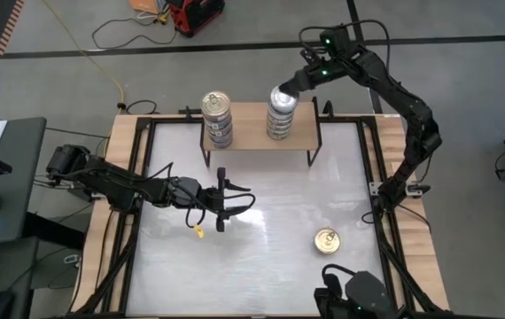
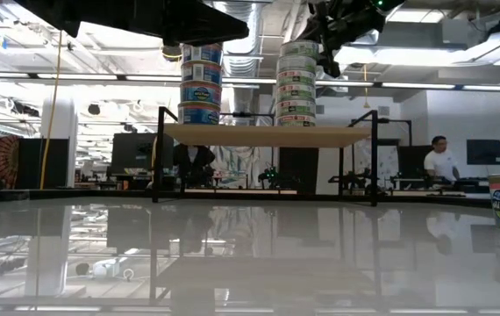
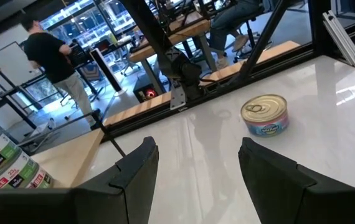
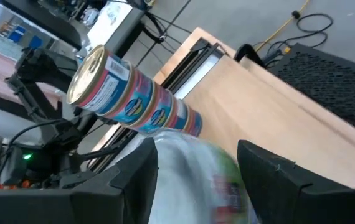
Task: Stack canned seafood by type on shelf
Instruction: Stack the green tuna can on top of the other green tuna cans on the shelf
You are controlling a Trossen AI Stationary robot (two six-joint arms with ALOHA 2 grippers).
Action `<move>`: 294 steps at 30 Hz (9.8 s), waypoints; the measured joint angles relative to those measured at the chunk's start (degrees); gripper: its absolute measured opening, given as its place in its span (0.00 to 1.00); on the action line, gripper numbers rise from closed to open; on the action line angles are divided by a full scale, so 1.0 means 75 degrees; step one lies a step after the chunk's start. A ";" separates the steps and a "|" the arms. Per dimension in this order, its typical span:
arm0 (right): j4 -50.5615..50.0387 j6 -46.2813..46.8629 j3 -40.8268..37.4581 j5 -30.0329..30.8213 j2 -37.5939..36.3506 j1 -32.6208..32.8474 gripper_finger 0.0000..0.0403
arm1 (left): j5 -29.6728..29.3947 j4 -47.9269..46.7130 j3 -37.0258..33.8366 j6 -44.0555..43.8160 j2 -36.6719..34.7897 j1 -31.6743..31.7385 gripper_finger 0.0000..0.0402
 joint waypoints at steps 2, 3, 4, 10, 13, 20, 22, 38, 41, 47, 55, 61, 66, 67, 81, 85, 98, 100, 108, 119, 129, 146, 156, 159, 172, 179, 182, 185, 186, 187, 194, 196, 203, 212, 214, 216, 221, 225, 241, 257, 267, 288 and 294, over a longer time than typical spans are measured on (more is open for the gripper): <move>0.0003 -0.0054 0.0000 0.0082 0.0000 0.0000 0.61 | 0.0000 0.0000 0.0000 0.0000 0.0000 0.0000 0.53; -0.0003 -0.0035 0.0000 0.0109 0.0000 0.0000 0.61 | 0.0000 0.0001 0.0000 0.0000 0.0000 0.0000 0.53; -0.0002 -0.0104 0.0000 0.0114 0.0000 0.0003 0.61 | 0.0000 -0.0002 0.0000 0.0000 0.0000 0.0000 0.53; 0.0254 -0.0091 0.0000 0.0163 0.0002 0.0066 0.61 | 0.0000 -0.0018 0.0000 0.0003 0.0000 0.0000 0.53; 0.0314 -0.0036 0.0009 0.0159 0.0000 0.0122 0.61 | 0.0000 -0.0013 0.0000 0.0017 0.0000 0.0000 0.53; 0.0443 -0.0001 0.0009 0.0228 0.0000 0.0234 0.61 | 0.0000 -0.0002 0.0000 0.0020 0.0003 0.0000 0.53; 0.0530 -0.0007 0.0009 0.0446 0.0000 0.0332 0.61 | 0.0000 -0.0004 0.0000 0.0023 0.0003 0.0000 0.53; 0.0730 0.0449 0.0009 0.1951 -0.0012 0.0789 0.56 | -0.0003 -0.0140 -0.0003 -0.0029 -0.0063 -0.0083 0.53; 0.0714 0.0331 0.0009 0.2149 -0.0080 0.0358 0.56 | -0.0009 -0.0268 -0.0003 -0.0029 -0.0241 -0.0161 0.53; 0.0546 -0.0315 0.0006 0.2207 -0.0599 -0.0028 0.57 | -0.0309 -0.0850 -0.0003 -0.0118 -0.0697 -0.0205 0.53; -0.0471 -0.0130 -0.0006 0.2186 -0.1395 0.0637 0.57 | -0.0028 -0.0131 -0.0004 -0.1773 0.0302 0.0683 0.53; -0.1894 -0.0469 -0.0022 0.3800 -0.2479 0.2424 0.57 | -0.0791 -0.0934 -0.0009 -0.1646 0.0134 -0.0283 0.53; -0.1928 -0.0355 -0.0786 0.4644 -0.3042 0.4256 0.57 | -0.1093 -0.0481 -0.0006 -0.1568 0.0128 -0.0802 0.53; -0.1914 -0.0356 -0.1069 0.4979 -0.3146 0.4648 0.57 | -0.1081 -0.0482 -0.0006 -0.1644 0.0141 -0.0828 0.53; 0.1059 -0.0877 -0.5433 0.6707 -0.2652 0.7335 0.57 | -0.1051 -0.0750 -0.0003 -0.2964 0.0227 -0.0722 0.53; 0.1618 -0.0691 -0.5751 0.7179 -0.1906 0.7284 0.57 | -0.0965 -0.1042 -0.0003 -0.3262 0.0227 -0.0705 0.53; 0.3187 -0.0514 -0.5809 0.7642 0.0357 0.6047 0.58 | -0.0801 -0.1502 -0.0003 -0.3661 0.0227 -0.0723 0.53; 0.3188 -0.0488 -0.5802 0.7709 0.0551 0.6003 0.58 | -0.0804 -0.1609 -0.0003 -0.3726 0.0227 -0.0753 0.53; 0.3151 -0.0408 -0.5775 0.7281 0.0962 0.6428 0.58 | -0.0825 -0.1818 -0.0003 -0.3663 0.0227 -0.0816 0.53; 0.3313 0.0054 -0.5798 0.6637 0.0915 0.7840 0.58 | -0.0502 -0.1808 -0.0003 -0.4120 0.0227 -0.0822 0.53; 0.1728 0.0321 -0.5549 0.7470 -0.0414 0.8590 0.58 | -0.0237 -0.1602 -0.0003 -0.4995 0.0921 -0.0822 0.53; -0.0034 -0.0223 -0.5863 0.7094 0.0243 0.8536 0.58 | 0.0344 -0.1350 0.1383 -0.4333 0.3673 -0.0073 0.53; 0.1697 -0.0727 -0.5862 0.6915 0.0572 0.8402 0.58 | 0.0811 -0.1829 0.1784 -0.4264 0.4343 0.0251 0.53; 0.2046 -0.0830 -0.5872 0.6899 0.0656 0.8396 0.58 | 0.0882 -0.1929 0.1784 -0.4269 0.4339 0.0256 0.53; 0.2603 -0.0747 -0.5764 0.6845 0.0752 0.8511 0.58 | 0.1540 -0.2085 0.1769 -0.4008 0.4313 0.0180 0.54; 0.2401 -0.0727 -0.5430 0.6929 0.0741 0.8571 0.58 | 0.1582 -0.2112 0.1753 -0.3881 0.4161 0.0158 0.54; 0.2382 -0.0780 -0.5245 0.6977 0.0722 0.8570 0.58 | 0.1601 -0.2174 0.1746 -0.3838 0.4109 0.0149 0.54; 0.2410 -0.0908 -0.4981 0.7083 0.0699 0.8568 0.58 | 0.1607 -0.2217 0.1746 -0.3747 0.4103 0.0140 0.54; 0.2421 -0.0935 -0.4878 0.7100 0.0686 0.8565 0.58 | 0.1585 -0.2215 0.1746 -0.3733 0.4102 0.0134 0.54; 0.2488 -0.1009 -0.4791 0.7135 0.0678 0.8560 0.58 | 0.1577 -0.2200 0.1746 -0.3737 0.4101 0.0134 0.54; 0.3233 -0.1467 -0.4529 0.7135 0.0775 0.8548 0.58 | 0.1398 -0.1115 0.1807 -0.3781 0.4077 0.0172 0.53; 0.3211 -0.1437 -0.4529 0.7123 0.0752 0.8532 0.58 | 0.1405 -0.0966 0.1813 -0.3777 0.4065 0.0156 0.53; 0.2537 -0.1177 -0.4502 0.7298 0.0553 0.8542 0.58 | 0.1450 -0.1042 0.1804 -0.3774 0.4071 0.0146 0.53; -0.0922 0.0449 -0.4467 0.6890 0.0004 0.8460 0.58 | 0.2090 -0.0960 0.1820 -0.4105 0.4073 0.0137 0.53; -0.1228 0.0835 -0.4597 0.6851 -0.0017 0.8463 0.58 | 0.1881 -0.0838 0.1893 -0.4155 0.4074 0.0138 0.53; -0.1337 0.1124 -0.4884 0.6779 -0.0018 0.8466 0.58 | 0.1715 -0.0851 0.2129 -0.4071 0.4074 0.0143 0.53; -0.1333 0.1616 -0.5651 0.6757 -0.0331 0.8462 0.58 | 0.1473 -0.1365 0.2801 -0.3789 0.4074 0.0140 0.53; -0.1216 0.1975 -0.6087 0.6888 -0.1006 0.8490 0.58 | 0.1256 -0.1530 0.3111 -0.3751 0.4074 0.0152 0.53; -0.0189 0.2179 -0.7486 0.6815 -0.2008 0.8937 0.58 | 0.1046 -0.0614 0.3595 -0.3967 0.5043 0.0216 0.53; -0.0632 0.2782 -0.7477 0.6769 -0.2585 0.9509 0.58 | 0.1251 -0.1334 0.4610 -0.3851 0.5858 0.0408 0.53; -0.2273 0.2926 -0.7478 0.6133 -0.2727 0.9483 0.58 | 0.1548 -0.1127 0.4602 -0.3954 0.5858 0.0580 0.53; -0.0815 0.2771 -0.7478 0.7357 -0.3254 0.9604 0.58 | 0.1771 -0.2331 0.4608 -0.4282 0.6070 0.0559 0.53; -0.0619 0.2773 -0.7478 0.7357 -0.3255 0.9608 0.58 | 0.2044 -0.3173 0.4586 -0.4233 0.6009 0.0483 0.47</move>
